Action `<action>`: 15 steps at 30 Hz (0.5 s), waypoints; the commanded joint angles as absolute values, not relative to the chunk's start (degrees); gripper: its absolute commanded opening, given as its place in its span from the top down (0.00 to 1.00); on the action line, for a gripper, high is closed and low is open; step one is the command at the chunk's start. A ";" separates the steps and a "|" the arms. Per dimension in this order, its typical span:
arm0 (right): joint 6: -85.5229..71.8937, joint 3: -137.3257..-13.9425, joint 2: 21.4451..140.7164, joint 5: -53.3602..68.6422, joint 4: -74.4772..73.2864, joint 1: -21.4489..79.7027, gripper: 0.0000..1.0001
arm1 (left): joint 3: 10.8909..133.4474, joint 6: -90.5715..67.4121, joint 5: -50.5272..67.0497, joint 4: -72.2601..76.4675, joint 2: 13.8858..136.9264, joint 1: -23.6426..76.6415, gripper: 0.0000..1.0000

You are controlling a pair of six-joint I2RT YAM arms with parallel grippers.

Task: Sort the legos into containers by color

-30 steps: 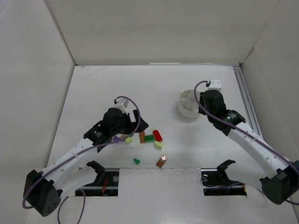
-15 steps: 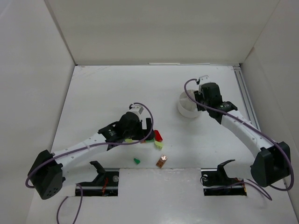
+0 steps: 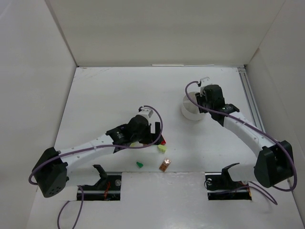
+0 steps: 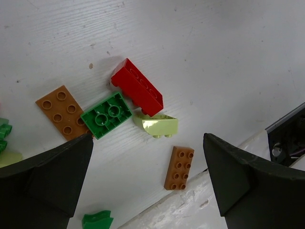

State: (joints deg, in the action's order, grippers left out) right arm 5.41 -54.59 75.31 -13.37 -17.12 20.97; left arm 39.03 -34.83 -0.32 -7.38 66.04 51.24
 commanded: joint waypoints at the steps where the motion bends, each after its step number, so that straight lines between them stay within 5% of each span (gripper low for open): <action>1: 5.54 -53.27 72.78 -12.66 -12.40 20.48 0.71 | 41.40 -33.84 -1.05 -5.71 65.74 52.12 0.00; 7: 5.02 -53.26 74.09 -12.66 -12.47 20.48 0.67 | 42.45 -33.31 -1.05 -5.71 66.80 52.12 0.00; 12: 4.49 -52.73 72.77 -12.66 -12.48 20.48 0.47 | 42.45 -32.78 -1.05 -5.71 66.80 52.65 0.00; 15: 4.48 -52.21 72.25 -12.66 -11.87 20.48 0.46 | 42.45 -32.78 -1.58 -5.71 66.80 52.65 0.00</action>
State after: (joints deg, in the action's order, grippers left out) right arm 5.10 -52.66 73.97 -13.04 -15.22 20.97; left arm 40.03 -33.61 -0.54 -6.92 67.11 52.40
